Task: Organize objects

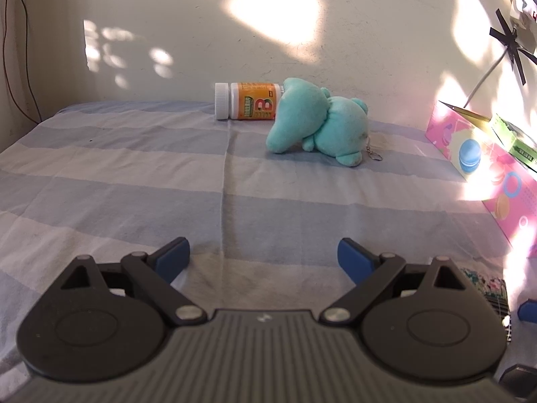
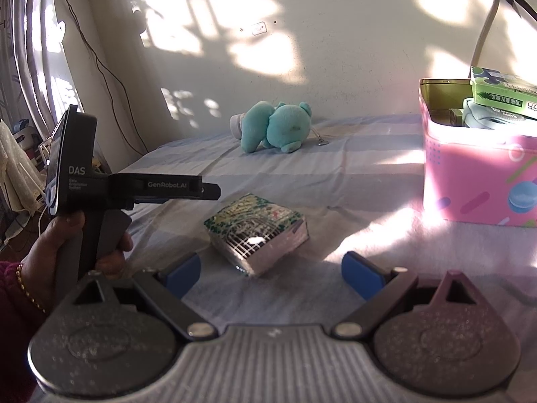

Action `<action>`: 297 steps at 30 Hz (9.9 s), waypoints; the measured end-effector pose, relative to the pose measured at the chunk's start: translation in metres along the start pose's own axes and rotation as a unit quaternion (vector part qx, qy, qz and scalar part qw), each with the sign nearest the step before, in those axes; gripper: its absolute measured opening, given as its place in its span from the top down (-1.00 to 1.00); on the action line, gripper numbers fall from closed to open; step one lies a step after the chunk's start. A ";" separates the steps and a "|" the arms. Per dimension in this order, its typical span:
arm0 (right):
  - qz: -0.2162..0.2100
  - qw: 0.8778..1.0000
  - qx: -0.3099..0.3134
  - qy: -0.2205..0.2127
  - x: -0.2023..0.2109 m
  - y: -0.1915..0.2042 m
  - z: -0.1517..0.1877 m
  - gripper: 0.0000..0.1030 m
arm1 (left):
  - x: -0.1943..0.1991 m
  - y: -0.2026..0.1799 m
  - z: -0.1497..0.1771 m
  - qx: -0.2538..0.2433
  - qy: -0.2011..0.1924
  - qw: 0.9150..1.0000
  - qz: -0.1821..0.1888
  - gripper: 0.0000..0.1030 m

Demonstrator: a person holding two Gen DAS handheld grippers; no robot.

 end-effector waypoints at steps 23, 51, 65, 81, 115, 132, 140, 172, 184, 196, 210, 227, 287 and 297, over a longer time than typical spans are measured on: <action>0.009 1.000 0.002 0.002 -0.004 0.000 0.000 -0.84 | 0.023 -0.005 0.005 -0.006 -0.044 0.997 0.067 -0.87; 0.018 1.000 0.010 0.006 -0.005 0.004 0.000 -0.86 | 0.026 -0.018 0.014 0.008 -0.008 0.973 0.230 -0.79; 0.022 1.000 0.014 0.007 -0.005 0.003 0.000 -0.86 | 0.027 -0.038 0.020 -0.033 0.008 0.966 0.258 -0.61; 0.041 0.997 0.061 0.027 -0.023 0.021 -0.006 -0.43 | 0.023 -0.056 0.026 -0.047 0.035 0.951 0.304 0.01; 0.087 0.996 0.009 0.012 0.048 -0.013 0.037 -0.18 | 0.062 -0.135 0.065 -0.117 0.054 0.936 0.327 0.01; 0.106 0.994 -0.010 -0.009 0.085 -0.033 0.060 -0.20 | 0.076 -0.174 0.080 -0.131 0.064 0.930 0.338 0.01; 0.121 0.992 -0.028 -0.021 0.105 -0.047 0.070 -0.20 | 0.079 -0.200 0.086 -0.149 0.070 0.922 0.350 0.01; 0.142 0.986 -0.016 -0.082 0.120 -0.050 0.073 -0.21 | 0.104 -0.225 0.067 -0.171 0.050 0.939 0.293 0.16; 0.155 0.977 0.007 -0.146 0.132 -0.061 0.021 -0.21 | 0.115 -0.250 0.014 -0.203 -0.011 0.941 0.271 0.15; 0.152 0.971 0.018 -0.181 0.122 -0.105 -0.032 -0.21 | 0.101 -0.283 -0.034 -0.227 -0.055 0.945 0.228 0.15; 0.173 0.967 0.023 -0.186 0.075 -0.146 -0.067 -0.42 | 0.037 -0.284 -0.067 -0.170 -0.027 0.966 0.193 0.09; 0.196 0.960 -0.026 -0.196 0.105 -0.144 -0.029 -0.55 | 0.067 -0.251 -0.028 -0.151 -0.053 0.982 0.101 -0.15; 0.147 0.987 -0.002 -0.064 0.044 -0.030 0.007 -0.57 | 0.068 -0.109 0.060 -0.121 -0.028 0.991 0.053 -0.48; 0.126 0.991 0.029 -0.039 0.013 -0.003 -0.003 -0.57 | 0.066 -0.052 0.050 -0.104 -0.049 0.993 0.000 -0.52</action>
Point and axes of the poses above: each gripper's, at about its wrist camera, not at the fingertips, and x roughly against the way its jaws point, y to its left, z to its underside, the point moved 4 cm from there along -x, roughly the way its jaws point, and after that the axes turned 6 degrees about y, right-handed, at the moved point
